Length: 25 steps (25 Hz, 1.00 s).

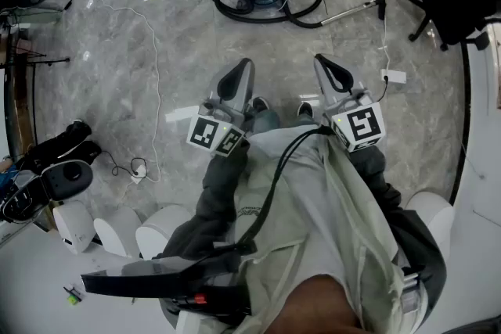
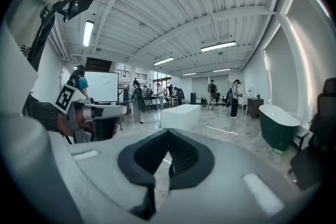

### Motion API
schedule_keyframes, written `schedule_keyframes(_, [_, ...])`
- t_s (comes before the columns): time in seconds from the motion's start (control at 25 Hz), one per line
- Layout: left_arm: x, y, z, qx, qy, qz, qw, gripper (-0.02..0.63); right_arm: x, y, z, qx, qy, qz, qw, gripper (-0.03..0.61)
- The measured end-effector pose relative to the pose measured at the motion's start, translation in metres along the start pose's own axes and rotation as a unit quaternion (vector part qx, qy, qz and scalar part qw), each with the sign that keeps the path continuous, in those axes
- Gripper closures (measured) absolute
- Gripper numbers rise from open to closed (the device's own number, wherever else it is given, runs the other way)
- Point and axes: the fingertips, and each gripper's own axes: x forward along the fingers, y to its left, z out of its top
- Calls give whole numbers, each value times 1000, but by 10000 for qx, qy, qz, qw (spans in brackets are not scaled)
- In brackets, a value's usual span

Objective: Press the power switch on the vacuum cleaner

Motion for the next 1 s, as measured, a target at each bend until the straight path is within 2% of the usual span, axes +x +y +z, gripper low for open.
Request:
schedule_keyframes(0.6, [1,4,-4,11,-4,15,10000,608,5,0,0,104,-132,-14,9999,580])
schedule_keyframes(1.0, [4,3,-6,0,43,-30,10000,609,9,0,1,-51,-77,-53,9999,580])
